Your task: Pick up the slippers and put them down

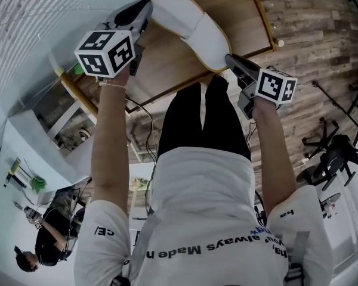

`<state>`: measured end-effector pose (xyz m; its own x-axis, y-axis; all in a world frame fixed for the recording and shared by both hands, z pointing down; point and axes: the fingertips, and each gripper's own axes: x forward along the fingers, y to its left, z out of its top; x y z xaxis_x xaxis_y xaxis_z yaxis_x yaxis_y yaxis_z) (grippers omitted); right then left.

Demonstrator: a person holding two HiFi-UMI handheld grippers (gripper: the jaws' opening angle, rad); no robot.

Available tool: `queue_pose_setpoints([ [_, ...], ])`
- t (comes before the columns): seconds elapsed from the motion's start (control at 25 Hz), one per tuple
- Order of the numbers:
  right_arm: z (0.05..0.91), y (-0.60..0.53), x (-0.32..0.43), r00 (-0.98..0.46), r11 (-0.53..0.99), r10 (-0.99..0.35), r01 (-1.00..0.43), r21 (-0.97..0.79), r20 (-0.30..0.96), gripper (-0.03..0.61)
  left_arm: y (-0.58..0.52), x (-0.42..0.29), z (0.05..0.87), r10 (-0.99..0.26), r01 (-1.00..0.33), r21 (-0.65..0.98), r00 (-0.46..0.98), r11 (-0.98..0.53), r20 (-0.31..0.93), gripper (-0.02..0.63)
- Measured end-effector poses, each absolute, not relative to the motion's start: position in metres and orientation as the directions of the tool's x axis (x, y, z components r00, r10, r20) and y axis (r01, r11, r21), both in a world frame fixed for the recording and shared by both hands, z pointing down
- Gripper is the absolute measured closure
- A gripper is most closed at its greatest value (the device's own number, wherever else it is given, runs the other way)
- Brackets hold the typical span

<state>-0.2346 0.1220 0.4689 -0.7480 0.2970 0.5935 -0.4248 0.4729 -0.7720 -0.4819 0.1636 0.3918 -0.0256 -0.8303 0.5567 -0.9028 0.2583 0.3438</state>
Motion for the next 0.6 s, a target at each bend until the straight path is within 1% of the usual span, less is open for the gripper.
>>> queue_pose_setpoints([
  [0.24,0.428,0.113,-0.232,-0.761,0.496,0.304,-0.387,-0.777,0.573,0.534,0.171,-0.476,0.344,-0.835,-0.909,0.322,-0.049,0.264,0.548,0.578],
  [0.36,0.403,0.114,-0.236,-0.771,0.519,0.317,-0.346,-0.782,0.552,0.535,0.180,-0.474,0.315,-0.845,-0.909,0.311,-0.077,0.278,0.530,0.578],
  [0.6,0.348,0.119,-0.235,-0.770,0.579,0.346,-0.274,-0.768,0.536,0.535,0.210,-0.464,0.260,-0.854,-0.882,0.320,-0.155,0.346,0.497,0.578],
])
